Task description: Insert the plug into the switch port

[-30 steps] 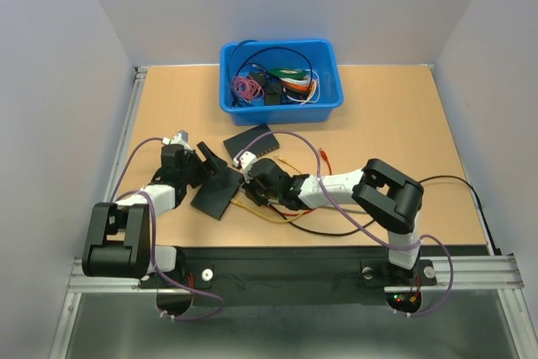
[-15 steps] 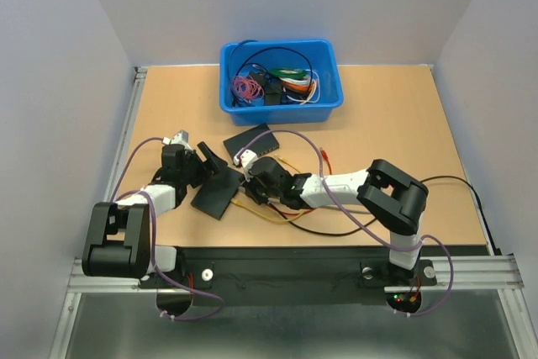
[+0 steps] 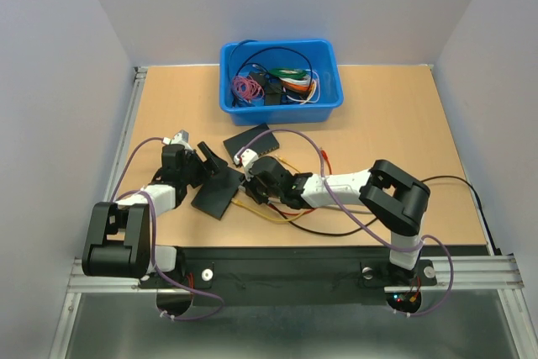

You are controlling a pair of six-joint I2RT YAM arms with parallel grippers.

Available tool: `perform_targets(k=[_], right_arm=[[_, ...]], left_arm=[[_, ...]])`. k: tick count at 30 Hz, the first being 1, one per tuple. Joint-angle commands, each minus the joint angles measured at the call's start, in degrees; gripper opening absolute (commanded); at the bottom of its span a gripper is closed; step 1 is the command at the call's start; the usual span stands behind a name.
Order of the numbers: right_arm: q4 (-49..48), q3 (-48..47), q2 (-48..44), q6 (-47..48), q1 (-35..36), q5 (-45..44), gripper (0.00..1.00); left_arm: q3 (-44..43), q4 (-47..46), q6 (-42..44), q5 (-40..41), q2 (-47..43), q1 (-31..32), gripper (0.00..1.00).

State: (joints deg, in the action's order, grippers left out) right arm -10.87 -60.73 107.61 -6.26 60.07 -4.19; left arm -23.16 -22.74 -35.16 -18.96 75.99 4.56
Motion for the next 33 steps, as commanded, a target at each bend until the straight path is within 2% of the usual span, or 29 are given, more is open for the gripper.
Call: perform_targets(k=[1,8,33], right_arm=[[-2.7,-1.8,0.3,-0.3,0.6,-1.8,0.0],[-2.7,0.4,-0.4,-0.5,0.5,-2.2,0.0],[-2.7,-1.4,1.8,-1.7,1.5,-4.2,0.01]], left_arm=[[-0.9,1.7,0.4,-0.1,0.3,0.8,0.86],[-0.8,1.7,0.4,0.0,0.4,0.8,0.86],[-0.7,1.6,0.4,-0.2,0.2,0.8,0.86]])
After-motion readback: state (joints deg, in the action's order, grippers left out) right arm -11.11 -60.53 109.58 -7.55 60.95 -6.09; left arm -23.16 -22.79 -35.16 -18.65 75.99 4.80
